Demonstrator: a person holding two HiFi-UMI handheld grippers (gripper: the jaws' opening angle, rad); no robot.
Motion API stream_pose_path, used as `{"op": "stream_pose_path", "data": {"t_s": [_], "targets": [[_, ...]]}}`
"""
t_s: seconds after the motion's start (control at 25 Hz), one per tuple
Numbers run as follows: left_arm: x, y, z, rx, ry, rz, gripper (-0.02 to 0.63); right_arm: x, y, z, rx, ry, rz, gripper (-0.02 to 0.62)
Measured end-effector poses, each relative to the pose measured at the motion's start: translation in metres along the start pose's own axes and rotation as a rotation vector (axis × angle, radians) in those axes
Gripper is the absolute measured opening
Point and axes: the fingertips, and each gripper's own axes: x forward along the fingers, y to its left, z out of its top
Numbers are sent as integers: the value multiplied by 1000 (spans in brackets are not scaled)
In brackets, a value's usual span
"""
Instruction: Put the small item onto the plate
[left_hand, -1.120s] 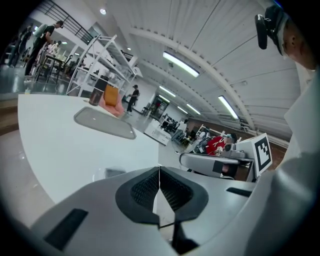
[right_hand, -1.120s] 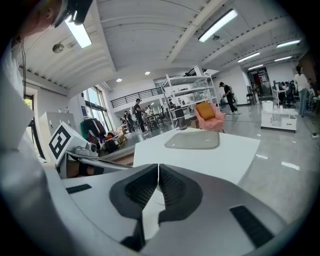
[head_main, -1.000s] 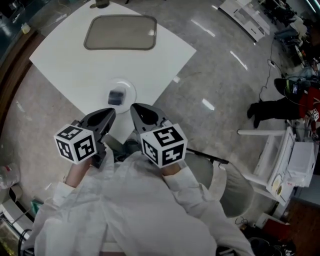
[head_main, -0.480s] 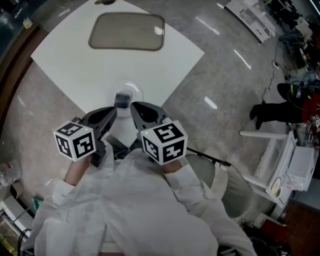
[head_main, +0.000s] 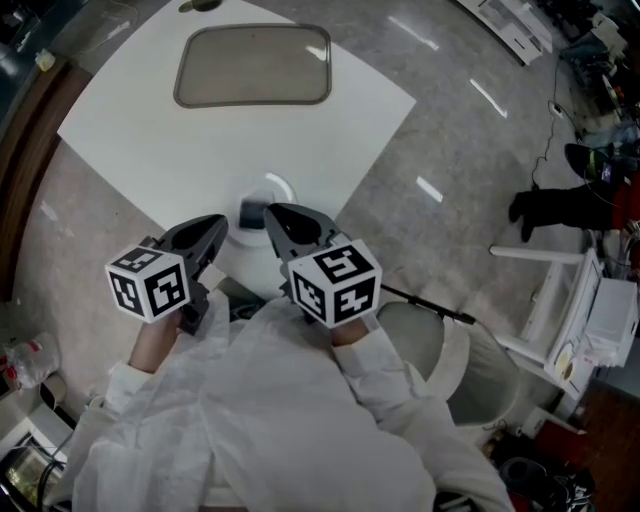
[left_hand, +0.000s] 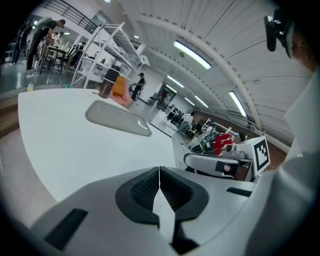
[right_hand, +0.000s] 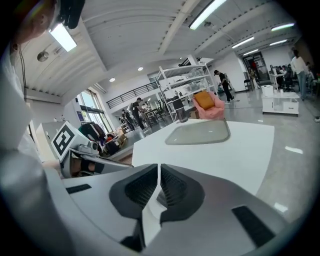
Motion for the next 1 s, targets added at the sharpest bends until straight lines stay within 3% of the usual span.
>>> {"op": "stream_pose_path", "data": {"t_s": [1.0], "targets": [[19,47,-17,-57,70,50,14,2,-41,-32,84,86,-135,21]]}}
